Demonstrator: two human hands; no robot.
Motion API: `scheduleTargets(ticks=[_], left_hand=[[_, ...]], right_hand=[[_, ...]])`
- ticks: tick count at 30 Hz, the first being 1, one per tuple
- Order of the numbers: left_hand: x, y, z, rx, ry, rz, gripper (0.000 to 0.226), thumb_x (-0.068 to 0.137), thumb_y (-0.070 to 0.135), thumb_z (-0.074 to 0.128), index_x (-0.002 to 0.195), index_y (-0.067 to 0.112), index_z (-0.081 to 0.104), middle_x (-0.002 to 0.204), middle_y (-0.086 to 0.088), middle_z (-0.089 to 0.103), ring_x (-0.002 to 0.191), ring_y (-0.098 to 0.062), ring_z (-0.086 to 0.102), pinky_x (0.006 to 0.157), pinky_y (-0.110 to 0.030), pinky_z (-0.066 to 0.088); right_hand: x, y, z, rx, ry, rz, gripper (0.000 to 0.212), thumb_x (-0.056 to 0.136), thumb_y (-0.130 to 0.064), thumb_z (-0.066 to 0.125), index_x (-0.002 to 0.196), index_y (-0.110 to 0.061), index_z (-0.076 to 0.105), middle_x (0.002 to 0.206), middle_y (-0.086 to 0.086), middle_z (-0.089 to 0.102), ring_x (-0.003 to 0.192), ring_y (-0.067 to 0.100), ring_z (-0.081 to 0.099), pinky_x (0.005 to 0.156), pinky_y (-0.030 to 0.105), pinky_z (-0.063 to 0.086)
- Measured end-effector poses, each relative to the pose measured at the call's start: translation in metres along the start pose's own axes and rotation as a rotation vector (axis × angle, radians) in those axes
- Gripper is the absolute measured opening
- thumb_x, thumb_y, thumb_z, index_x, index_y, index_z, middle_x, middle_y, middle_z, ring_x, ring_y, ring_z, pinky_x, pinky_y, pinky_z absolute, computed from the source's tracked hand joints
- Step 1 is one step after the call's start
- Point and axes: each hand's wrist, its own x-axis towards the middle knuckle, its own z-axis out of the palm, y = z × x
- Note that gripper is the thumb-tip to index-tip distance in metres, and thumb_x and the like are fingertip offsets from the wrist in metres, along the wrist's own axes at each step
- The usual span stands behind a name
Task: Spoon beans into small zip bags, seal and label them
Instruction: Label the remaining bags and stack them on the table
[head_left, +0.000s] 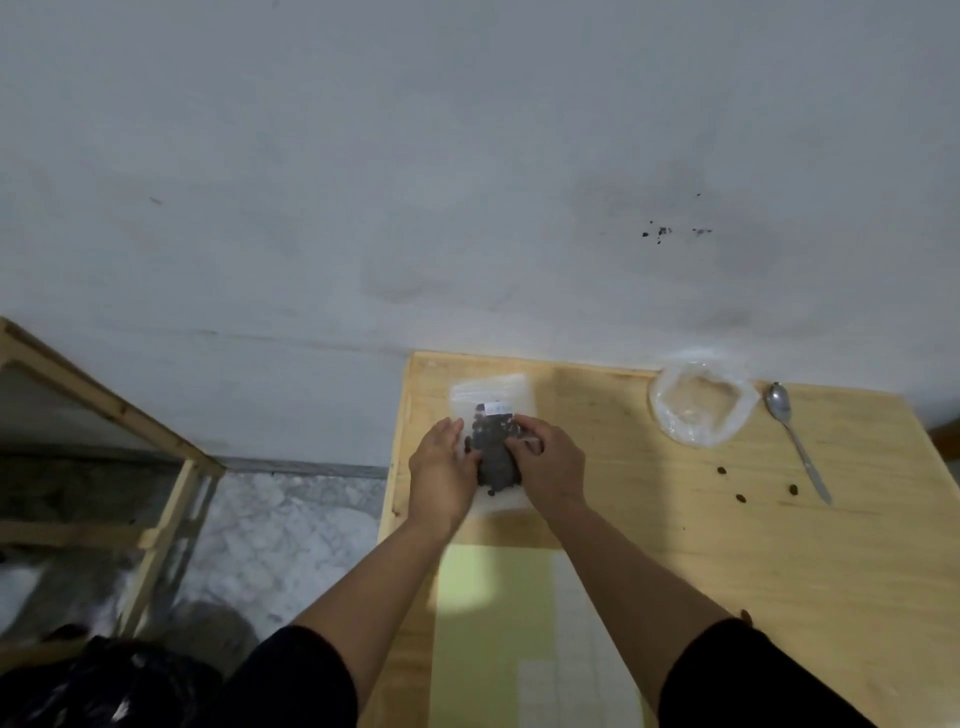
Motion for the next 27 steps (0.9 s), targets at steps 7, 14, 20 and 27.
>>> scheduleTargets(ticks=[7, 14, 20, 27], left_hand=[[0.002, -0.009, 0.005, 0.259, -0.034, 0.106, 0.041, 0.098, 0.023, 0.046, 0.135, 0.007, 0.048, 0.15, -0.01, 0.035, 0.141, -0.019, 0.027, 0.112, -0.022, 0.018], [-0.005, -0.005, 0.0, 0.406, -0.085, 0.258, 0.037, 0.098, 0.022, 0.042, 0.132, 0.008, 0.046, 0.137, -0.009, 0.046, 0.13, -0.022, 0.037, 0.108, -0.031, 0.031], [-0.022, 0.011, -0.014, 0.516, 0.019, 0.495, 0.036, 0.094, 0.015, 0.047, 0.127, -0.001, 0.048, 0.124, -0.016, 0.052, 0.119, -0.029, 0.045, 0.104, -0.034, 0.036], [-0.049, 0.033, -0.017, 0.555, 0.036, 0.685, 0.039, 0.095, 0.02, 0.045, 0.131, 0.003, 0.047, 0.132, -0.013, 0.051, 0.132, -0.027, 0.037, 0.113, -0.032, 0.022]], right_hand=[[0.0, 0.008, 0.007, -0.197, -0.001, -0.136, 0.033, 0.092, -0.019, 0.053, 0.122, -0.008, 0.06, 0.137, 0.015, 0.042, 0.121, 0.025, 0.043, 0.098, 0.024, 0.033], [-0.015, 0.008, 0.0, -0.415, -0.026, -0.34, 0.043, 0.095, -0.018, 0.045, 0.134, 0.0, 0.043, 0.142, 0.018, 0.04, 0.133, 0.028, 0.034, 0.112, 0.032, 0.026], [-0.038, -0.008, -0.024, -0.709, 0.029, -0.583, 0.031, 0.083, -0.01, 0.058, 0.107, 0.01, 0.059, 0.109, 0.026, 0.06, 0.105, 0.039, 0.059, 0.092, 0.043, 0.052], [-0.078, -0.008, -0.06, -0.666, 0.204, -0.525, 0.04, 0.066, -0.008, 0.075, 0.1, 0.011, 0.064, 0.094, 0.023, 0.067, 0.095, 0.035, 0.066, 0.081, 0.039, 0.057]])
